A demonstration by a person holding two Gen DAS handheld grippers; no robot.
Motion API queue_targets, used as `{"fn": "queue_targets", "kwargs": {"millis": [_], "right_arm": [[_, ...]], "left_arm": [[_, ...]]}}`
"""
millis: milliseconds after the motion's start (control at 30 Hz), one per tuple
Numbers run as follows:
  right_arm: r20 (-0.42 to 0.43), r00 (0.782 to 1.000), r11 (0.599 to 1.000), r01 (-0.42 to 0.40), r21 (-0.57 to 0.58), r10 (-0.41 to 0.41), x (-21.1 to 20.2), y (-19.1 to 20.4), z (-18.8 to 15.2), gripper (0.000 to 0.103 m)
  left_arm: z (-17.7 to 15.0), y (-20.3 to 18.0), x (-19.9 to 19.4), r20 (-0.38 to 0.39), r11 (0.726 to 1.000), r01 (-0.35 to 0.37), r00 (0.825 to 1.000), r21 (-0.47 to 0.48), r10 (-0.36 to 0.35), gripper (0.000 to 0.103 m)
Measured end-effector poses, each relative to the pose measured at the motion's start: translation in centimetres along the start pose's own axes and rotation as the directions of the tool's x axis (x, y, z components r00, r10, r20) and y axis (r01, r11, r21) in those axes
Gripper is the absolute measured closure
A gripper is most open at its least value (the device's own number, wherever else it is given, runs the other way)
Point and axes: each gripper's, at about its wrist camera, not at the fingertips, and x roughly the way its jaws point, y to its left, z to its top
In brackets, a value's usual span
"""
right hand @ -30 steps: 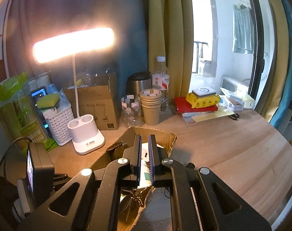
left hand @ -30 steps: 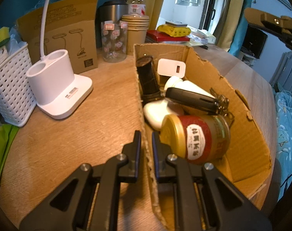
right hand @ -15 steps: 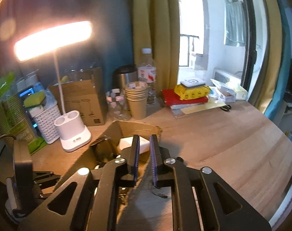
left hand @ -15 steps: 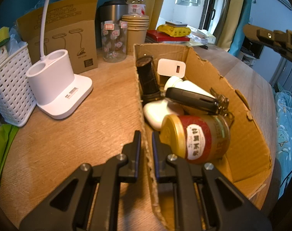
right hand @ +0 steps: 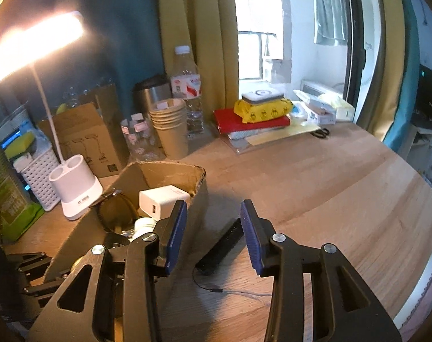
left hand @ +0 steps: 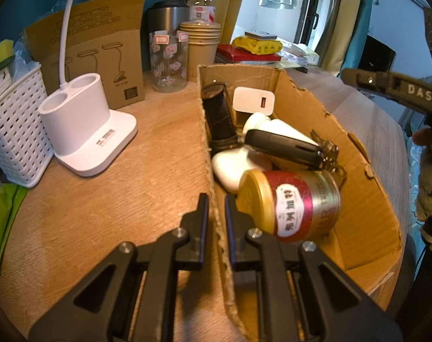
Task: Organize rigid objects
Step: 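Move the right tool to the black flashlight and grasp it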
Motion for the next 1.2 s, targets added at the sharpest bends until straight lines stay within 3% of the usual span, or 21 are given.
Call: {"fn": "queue_targets", "kwargs": {"millis": [900,1067,1200], "right_arm": [[-0.122,0.992,0.999,0.035,-0.004,-0.036,5.5,-0.7,-1.9,0.059],[-0.124,0.992,1.000,0.024,0.005,-0.023,5.7,-0.8,-1.9,0.056],[-0.145,0.988,0.997,-0.044,0.057,0.052,6.3,-1.7,-2.1,0.053]], "left_arm": [[0.0,0.0,0.0,0.000,1.000,0.000,1.000,0.000,0.000,0.090],[0.0,0.0,0.0,0.000,1.000,0.000,1.000,0.000,0.000,0.090],[0.0,0.0,0.0,-0.001,1.000,0.001,1.000,-0.001,-0.001,0.090]]}}
